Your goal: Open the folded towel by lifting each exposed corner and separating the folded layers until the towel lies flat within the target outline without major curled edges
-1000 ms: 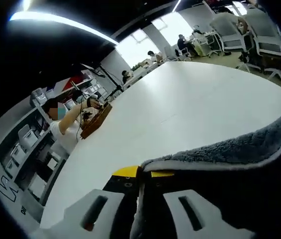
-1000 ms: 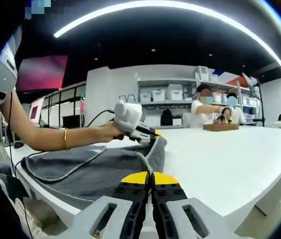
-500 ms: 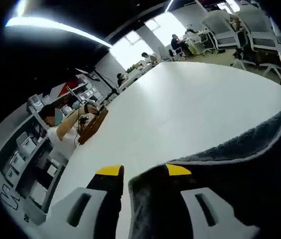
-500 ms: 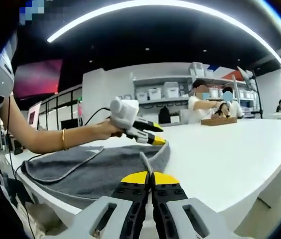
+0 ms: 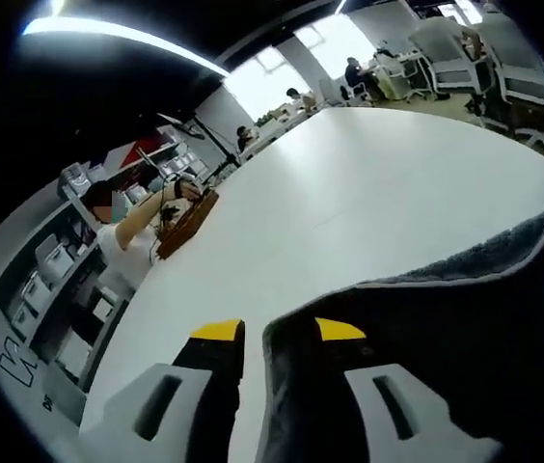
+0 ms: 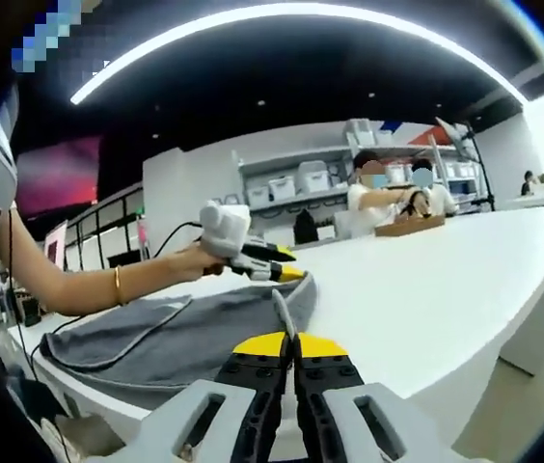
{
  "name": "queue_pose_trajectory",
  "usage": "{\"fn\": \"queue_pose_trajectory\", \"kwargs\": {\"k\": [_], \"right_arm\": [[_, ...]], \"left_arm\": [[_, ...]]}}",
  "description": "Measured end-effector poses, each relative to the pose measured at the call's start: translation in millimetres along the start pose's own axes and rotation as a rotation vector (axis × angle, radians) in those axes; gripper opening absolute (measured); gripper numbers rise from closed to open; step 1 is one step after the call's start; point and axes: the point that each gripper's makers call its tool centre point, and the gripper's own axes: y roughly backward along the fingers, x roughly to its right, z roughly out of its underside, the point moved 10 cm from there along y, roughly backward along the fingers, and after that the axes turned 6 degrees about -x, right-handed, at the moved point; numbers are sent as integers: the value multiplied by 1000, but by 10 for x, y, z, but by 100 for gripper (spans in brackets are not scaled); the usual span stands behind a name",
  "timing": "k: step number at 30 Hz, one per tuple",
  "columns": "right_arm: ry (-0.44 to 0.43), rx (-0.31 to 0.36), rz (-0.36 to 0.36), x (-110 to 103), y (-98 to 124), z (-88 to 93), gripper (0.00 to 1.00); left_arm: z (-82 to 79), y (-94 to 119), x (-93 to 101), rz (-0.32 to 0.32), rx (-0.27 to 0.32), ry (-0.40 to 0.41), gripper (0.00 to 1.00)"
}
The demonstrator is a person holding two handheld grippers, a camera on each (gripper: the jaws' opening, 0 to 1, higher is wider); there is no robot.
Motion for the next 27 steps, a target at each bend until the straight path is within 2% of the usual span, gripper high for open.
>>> {"fn": "queue_pose_trajectory", "kwargs": {"k": [3, 7, 15, 18, 21, 23, 27], "right_arm": [[28, -14, 33, 22, 25, -12, 0], [97, -9, 128, 69, 78, -99, 1], [235, -21, 162, 31, 78, -251, 0], [290, -61, 162, 19, 26, -233, 0], [389, -148, 206, 18, -24, -190, 0], [390, -148, 200, -13, -66, -177, 0], [445, -180, 194, -30, -113, -163, 0]], "left_arm": [[9, 0, -21, -3, 3, 20, 25], [13, 24, -8, -2, 4, 27, 25], [43, 40, 11, 0, 3, 56, 21], [58, 36, 13, 11, 10, 71, 19], [78, 22, 3, 12, 1, 79, 15], [90, 11, 1, 18, -4, 89, 12], [100, 3, 30, 45, 7, 146, 5]]}}
